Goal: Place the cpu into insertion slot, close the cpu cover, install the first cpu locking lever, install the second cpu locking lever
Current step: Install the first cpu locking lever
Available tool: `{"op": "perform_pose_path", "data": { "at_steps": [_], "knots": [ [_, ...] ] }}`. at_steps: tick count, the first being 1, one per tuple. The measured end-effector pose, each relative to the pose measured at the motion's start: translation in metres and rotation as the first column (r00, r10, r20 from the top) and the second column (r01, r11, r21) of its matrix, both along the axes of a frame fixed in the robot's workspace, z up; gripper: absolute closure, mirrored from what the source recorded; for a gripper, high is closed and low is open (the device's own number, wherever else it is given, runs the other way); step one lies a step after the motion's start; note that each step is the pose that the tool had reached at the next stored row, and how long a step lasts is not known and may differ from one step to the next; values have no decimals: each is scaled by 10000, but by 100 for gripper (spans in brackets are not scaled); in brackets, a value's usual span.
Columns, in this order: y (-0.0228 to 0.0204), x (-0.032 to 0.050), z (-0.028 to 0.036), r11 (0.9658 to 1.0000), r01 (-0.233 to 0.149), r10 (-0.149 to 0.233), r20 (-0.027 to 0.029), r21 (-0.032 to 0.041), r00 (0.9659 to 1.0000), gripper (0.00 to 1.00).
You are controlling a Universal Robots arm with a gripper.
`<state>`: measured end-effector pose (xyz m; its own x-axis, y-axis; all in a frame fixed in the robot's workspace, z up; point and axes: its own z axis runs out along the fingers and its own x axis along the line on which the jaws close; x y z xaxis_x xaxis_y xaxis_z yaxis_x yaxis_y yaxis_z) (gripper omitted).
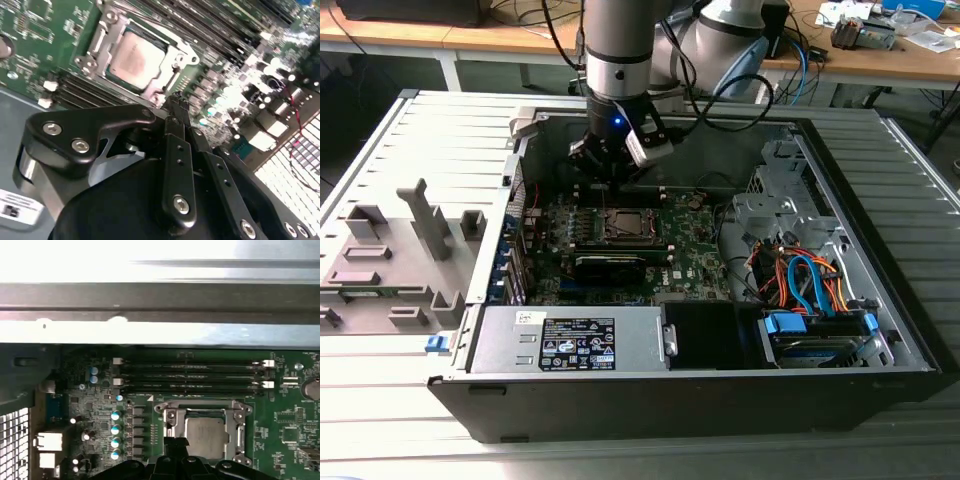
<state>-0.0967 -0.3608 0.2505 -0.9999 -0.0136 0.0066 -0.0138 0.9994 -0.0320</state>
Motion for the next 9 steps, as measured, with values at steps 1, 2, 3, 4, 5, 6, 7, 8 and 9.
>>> {"op": "perform_pose_path", "data": {
  "at_steps": [1, 2, 3, 4, 5, 6, 7, 8, 9],
  "knots": [
    [6, -121, 5, 10000, 1, -1, 52, 0, 10000, 89],
    [18, -190, 61, 10000, 1, -1, 105, 1, 9999, 89],
    [28, -217, 122, 10000, 0, 0, 125, 1, 9999, 89],
    [34, -225, 136, 10000, 1, -1, 131, 5, 9999, 89],
    [43, -227, 140, 10000, 1, -1, 134, 9, 9999, 89],
    [56, -230, 143, 10000, 1, -1, 133, 28, 9999, 89],
    [65, -233, 143, 10000, 1, -2, 132, 64, 9999, 89],
    [78, -235, 144, 9999, 1, -3, 131, 136, 9999, 89],
    [86, -237, 144, 9998, 1, -3, 131, 177, 9999, 89]
  ]
}}
